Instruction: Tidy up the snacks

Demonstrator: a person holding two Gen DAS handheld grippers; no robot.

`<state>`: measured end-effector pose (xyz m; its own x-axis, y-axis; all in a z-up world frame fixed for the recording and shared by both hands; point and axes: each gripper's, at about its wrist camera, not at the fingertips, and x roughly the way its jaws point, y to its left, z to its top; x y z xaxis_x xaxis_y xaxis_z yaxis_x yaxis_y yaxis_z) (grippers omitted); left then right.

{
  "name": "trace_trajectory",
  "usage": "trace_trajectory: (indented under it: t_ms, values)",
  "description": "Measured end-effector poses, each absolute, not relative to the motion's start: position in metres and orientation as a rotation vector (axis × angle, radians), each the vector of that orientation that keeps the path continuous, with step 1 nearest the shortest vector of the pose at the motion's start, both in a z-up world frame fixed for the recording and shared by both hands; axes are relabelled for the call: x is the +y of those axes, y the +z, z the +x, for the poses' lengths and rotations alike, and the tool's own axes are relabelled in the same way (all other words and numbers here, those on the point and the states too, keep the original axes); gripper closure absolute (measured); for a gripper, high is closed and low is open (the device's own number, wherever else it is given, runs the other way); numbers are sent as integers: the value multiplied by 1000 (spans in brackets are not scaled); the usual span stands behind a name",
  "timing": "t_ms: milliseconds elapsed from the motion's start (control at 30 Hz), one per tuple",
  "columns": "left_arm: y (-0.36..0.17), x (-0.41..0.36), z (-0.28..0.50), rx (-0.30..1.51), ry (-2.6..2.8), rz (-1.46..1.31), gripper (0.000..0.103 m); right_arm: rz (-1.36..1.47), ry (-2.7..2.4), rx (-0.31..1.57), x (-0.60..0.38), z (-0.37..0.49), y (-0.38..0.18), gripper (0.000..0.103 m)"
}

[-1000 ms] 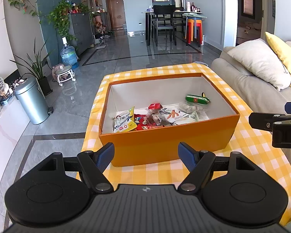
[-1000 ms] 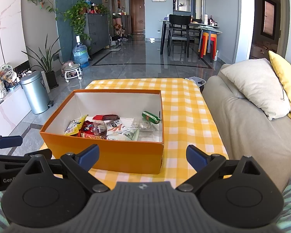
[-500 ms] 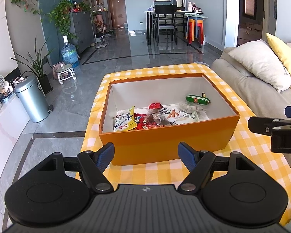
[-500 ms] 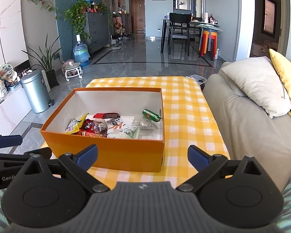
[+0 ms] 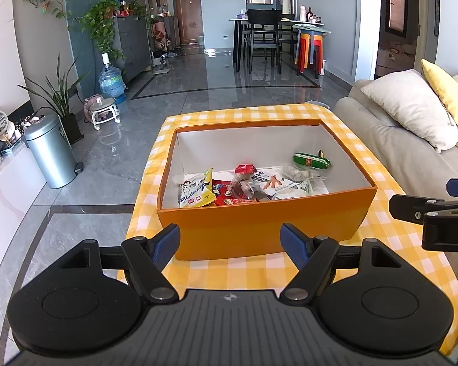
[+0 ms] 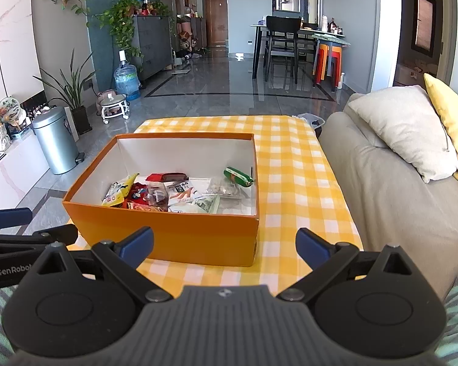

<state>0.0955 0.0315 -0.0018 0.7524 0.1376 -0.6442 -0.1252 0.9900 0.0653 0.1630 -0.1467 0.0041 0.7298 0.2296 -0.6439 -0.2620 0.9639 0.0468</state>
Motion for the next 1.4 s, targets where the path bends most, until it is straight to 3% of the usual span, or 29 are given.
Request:
trace_trajectory:
  t_ms: [1100,1400]
  values:
    - [2,31,94,690,154,25,15,-54,271,734,-145,165,-2,6]
    - [5,33,92,699,149,2,15,-91,281,865,-141,174,-24,4]
